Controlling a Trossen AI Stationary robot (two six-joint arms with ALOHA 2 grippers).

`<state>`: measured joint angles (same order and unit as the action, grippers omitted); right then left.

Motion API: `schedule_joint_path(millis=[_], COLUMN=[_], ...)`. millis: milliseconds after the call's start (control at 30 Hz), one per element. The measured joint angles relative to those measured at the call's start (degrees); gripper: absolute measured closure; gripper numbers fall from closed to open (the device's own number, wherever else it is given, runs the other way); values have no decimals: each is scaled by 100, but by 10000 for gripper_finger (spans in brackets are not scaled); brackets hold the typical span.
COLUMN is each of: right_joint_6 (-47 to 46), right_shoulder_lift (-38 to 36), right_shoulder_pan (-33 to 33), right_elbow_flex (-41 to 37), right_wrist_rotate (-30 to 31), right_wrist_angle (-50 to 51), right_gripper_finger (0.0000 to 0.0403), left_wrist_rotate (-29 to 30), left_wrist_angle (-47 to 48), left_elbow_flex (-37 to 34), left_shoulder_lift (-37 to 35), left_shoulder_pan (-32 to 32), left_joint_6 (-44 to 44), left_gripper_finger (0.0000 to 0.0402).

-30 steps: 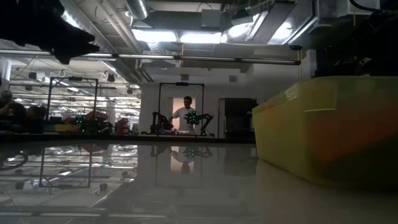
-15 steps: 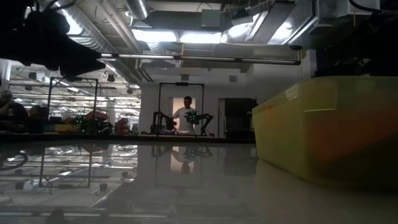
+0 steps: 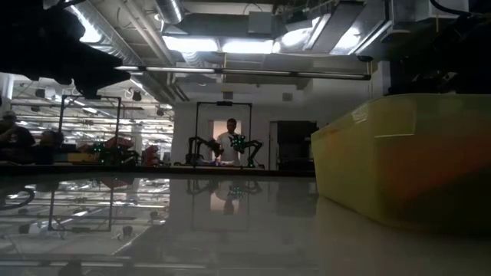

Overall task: Sort blocks by size
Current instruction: Return to Home Position

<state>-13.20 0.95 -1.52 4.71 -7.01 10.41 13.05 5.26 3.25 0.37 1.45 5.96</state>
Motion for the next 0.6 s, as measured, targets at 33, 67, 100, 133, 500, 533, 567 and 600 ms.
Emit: schedule_joint_path(millis=[33, 67, 100, 133, 500, 533, 567, 600], right_joint_6=[1, 1, 0, 1, 1, 0, 1, 1], right_shoulder_lift=[0, 0, 0, 0, 0, 0, 0, 0], right_shoulder_pan=[0, 0, 0, 0, 0, 0, 0, 0], right_elbow_flex=[0, 0, 0, 0, 0, -1, 0, 0], right_wrist_rotate=[0, 0, 0, 0, 0, 0, 0, 0], right_wrist_angle=[0, 0, 0, 0, 0, 0, 0, 0], right_gripper_finger=[59, 59, 59, 59, 59, 59, 59, 59], left_wrist_rotate=[1, 1, 1, 1, 146, 148, 146, 143], left_wrist_angle=[-20, -48, -110, -208, -249, -179, -100, -41], left_elbow_flex=[-3, -8, -18, -24, -17, -16, -15, -10], left_shoulder_lift=[-1, -1, 1, 1, 1, 1, 1, 4], left_shoulder_pan=[0, 0, 0, 0, 0, 0, 0, 0], left_joint_6=[19, 126, 267, 417, -375, -528, -642, -721], left_gripper_finger=[205, 205, 205, 205, 205, 205, 205, 205])
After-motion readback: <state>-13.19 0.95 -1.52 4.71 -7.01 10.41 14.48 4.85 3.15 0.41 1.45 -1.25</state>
